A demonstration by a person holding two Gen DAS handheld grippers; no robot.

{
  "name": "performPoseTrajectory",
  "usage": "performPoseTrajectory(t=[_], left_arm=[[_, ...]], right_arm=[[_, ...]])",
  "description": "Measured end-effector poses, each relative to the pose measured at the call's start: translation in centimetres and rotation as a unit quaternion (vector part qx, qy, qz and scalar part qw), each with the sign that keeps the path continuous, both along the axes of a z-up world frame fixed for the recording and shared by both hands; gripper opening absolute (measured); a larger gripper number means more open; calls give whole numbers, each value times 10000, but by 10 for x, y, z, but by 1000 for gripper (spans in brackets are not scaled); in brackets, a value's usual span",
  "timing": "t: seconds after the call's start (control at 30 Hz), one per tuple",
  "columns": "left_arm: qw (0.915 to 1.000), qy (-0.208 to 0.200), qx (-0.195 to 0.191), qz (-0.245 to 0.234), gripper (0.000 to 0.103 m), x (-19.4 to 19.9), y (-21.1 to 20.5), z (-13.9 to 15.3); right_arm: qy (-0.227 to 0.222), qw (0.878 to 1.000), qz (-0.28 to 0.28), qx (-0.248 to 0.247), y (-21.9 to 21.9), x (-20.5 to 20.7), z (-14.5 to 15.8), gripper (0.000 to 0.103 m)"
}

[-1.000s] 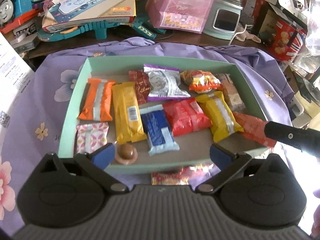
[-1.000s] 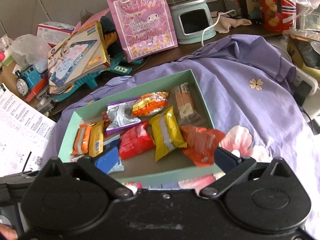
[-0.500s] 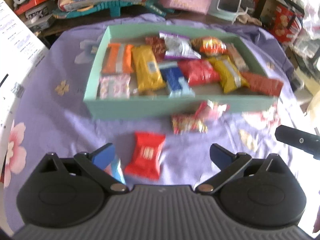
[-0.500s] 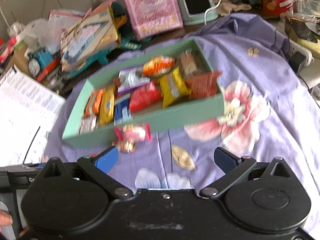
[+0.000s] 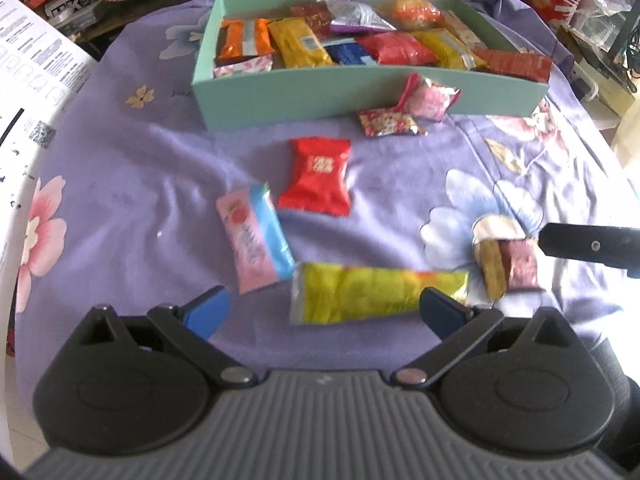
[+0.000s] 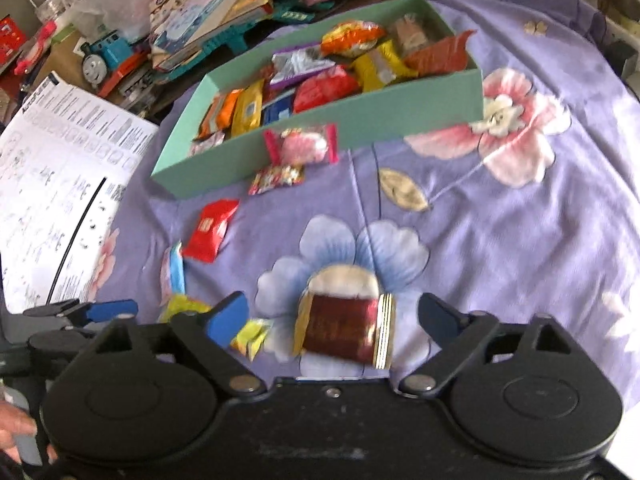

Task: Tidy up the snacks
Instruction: 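Move back to the pile and grasp the brown-gold chocolate bar with the right tool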

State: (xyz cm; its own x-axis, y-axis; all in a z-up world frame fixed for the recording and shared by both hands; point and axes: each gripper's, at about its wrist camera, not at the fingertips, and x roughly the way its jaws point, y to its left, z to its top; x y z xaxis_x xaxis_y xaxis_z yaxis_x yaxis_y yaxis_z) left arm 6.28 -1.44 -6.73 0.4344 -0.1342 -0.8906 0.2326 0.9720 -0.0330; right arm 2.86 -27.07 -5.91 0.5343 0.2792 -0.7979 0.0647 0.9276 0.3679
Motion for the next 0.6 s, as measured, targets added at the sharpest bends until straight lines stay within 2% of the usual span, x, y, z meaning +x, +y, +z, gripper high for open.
performPoseTrajectory(t=[0.1,0.3,0.6], left_arm=[[9999,92,73,61,103,-1,6,-7],[9993,140,295,187,103,7,4,-22],[9965,-123,375,737,103,35,8,-21]], right_arm=[[127,9998,171,-29,6,-4,-5,62],[423,9976,548,-44,23,-7,-15,40],[338,9987,266,-270,20,18,-25,38]])
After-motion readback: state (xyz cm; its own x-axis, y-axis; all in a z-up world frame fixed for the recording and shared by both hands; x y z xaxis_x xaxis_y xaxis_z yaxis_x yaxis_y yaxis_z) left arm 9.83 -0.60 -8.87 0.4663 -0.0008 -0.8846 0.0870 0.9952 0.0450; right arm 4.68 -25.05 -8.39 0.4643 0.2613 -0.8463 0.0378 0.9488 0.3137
